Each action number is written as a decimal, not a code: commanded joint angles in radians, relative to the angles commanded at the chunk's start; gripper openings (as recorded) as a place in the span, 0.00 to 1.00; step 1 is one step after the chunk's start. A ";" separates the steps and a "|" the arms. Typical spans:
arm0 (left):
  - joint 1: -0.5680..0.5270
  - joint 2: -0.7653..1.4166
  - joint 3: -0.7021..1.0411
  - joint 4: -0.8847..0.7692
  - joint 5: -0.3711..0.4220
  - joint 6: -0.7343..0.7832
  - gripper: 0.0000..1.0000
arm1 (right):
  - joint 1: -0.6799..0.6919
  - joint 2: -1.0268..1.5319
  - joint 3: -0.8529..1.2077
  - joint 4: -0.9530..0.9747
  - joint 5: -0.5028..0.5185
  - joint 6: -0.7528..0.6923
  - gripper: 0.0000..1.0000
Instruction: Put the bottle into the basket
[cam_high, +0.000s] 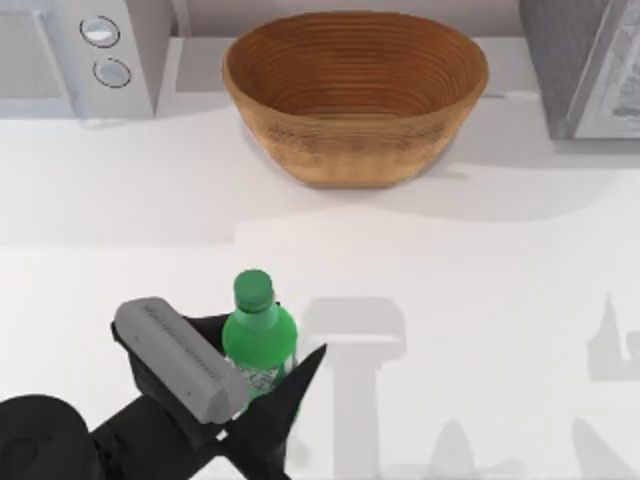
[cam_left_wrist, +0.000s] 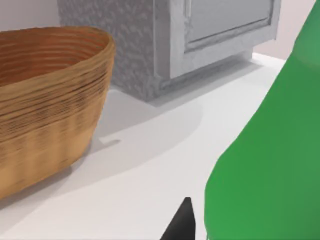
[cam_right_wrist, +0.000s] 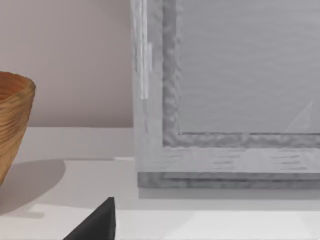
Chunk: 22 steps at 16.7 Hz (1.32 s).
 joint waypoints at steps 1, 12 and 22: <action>0.000 0.000 0.000 0.000 0.000 0.000 0.00 | 0.000 0.000 0.000 0.000 0.000 0.000 1.00; 0.032 0.384 0.481 -0.148 -0.203 -0.023 0.00 | 0.000 0.000 0.000 0.000 0.000 0.000 1.00; 0.170 0.939 1.408 -0.475 -0.516 -0.060 0.00 | 0.000 0.000 0.000 0.000 0.000 0.000 1.00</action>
